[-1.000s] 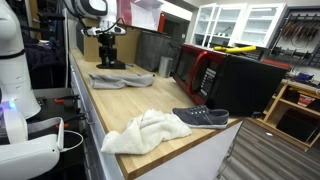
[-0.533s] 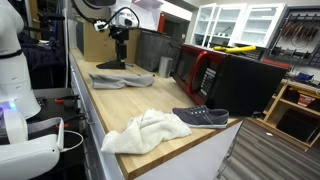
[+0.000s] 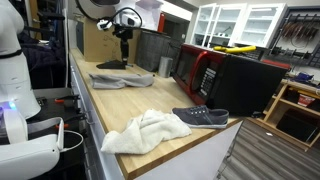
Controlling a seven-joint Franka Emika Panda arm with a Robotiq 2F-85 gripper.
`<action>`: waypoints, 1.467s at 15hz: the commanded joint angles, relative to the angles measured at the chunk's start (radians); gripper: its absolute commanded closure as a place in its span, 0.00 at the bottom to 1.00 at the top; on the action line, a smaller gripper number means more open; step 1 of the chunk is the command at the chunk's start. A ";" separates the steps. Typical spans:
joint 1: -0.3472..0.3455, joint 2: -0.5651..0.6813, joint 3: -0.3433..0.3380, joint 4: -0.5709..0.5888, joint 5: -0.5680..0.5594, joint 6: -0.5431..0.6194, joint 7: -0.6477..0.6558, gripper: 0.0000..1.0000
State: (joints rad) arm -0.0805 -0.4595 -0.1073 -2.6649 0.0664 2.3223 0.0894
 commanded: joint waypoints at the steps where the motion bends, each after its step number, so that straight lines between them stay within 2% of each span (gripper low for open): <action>1: -0.010 0.000 0.010 0.001 0.006 -0.003 -0.005 0.00; 5: -0.014 0.013 -0.006 -0.002 0.061 0.040 0.025 0.00; 10: 0.016 0.102 0.050 0.018 0.114 0.190 0.100 0.00; 17: 0.068 0.276 0.173 0.088 0.089 0.338 0.252 0.00; 22: 0.068 0.370 0.185 0.147 0.053 0.366 0.286 0.00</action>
State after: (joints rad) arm -0.0124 -0.1497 0.0790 -2.5655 0.1449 2.6684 0.3418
